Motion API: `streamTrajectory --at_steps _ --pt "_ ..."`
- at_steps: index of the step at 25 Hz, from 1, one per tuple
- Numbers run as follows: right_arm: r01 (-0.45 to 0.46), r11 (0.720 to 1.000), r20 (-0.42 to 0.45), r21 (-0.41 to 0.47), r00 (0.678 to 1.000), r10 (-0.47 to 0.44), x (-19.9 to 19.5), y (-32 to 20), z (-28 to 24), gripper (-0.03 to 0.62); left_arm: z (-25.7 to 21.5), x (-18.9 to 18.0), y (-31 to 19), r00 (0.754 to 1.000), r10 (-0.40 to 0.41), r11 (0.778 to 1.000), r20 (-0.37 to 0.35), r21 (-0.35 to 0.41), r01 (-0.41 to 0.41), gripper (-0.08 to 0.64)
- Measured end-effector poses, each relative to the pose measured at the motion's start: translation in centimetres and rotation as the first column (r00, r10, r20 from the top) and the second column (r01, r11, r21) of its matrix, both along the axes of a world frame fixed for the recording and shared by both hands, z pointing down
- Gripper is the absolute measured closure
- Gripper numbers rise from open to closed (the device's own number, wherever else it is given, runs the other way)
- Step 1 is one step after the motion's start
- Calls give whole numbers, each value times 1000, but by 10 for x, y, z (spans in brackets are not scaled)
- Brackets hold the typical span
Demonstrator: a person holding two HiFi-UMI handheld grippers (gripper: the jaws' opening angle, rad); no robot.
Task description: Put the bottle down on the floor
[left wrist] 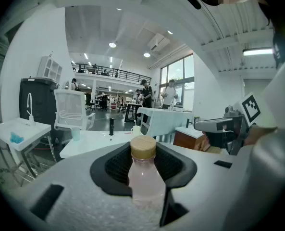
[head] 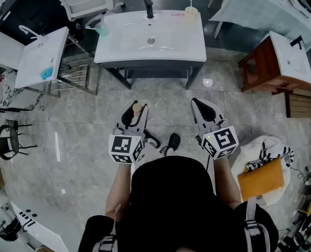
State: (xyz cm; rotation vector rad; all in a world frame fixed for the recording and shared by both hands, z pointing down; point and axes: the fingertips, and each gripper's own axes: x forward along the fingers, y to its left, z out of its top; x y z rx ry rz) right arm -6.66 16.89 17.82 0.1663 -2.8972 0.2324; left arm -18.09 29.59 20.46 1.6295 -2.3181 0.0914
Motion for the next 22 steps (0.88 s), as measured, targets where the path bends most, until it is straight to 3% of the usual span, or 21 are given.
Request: streamTrajectory --at_steps 16,22 --pt "46 999 15 -5 999 -46 20 24 -2 589 -8 17 14 1000 -17 1000 21 -3 17 416" --pt "18 1000 17 -14 1000 -18 16 20 3 588 -10 17 14 998 2 1000 56 -15 -1 416"
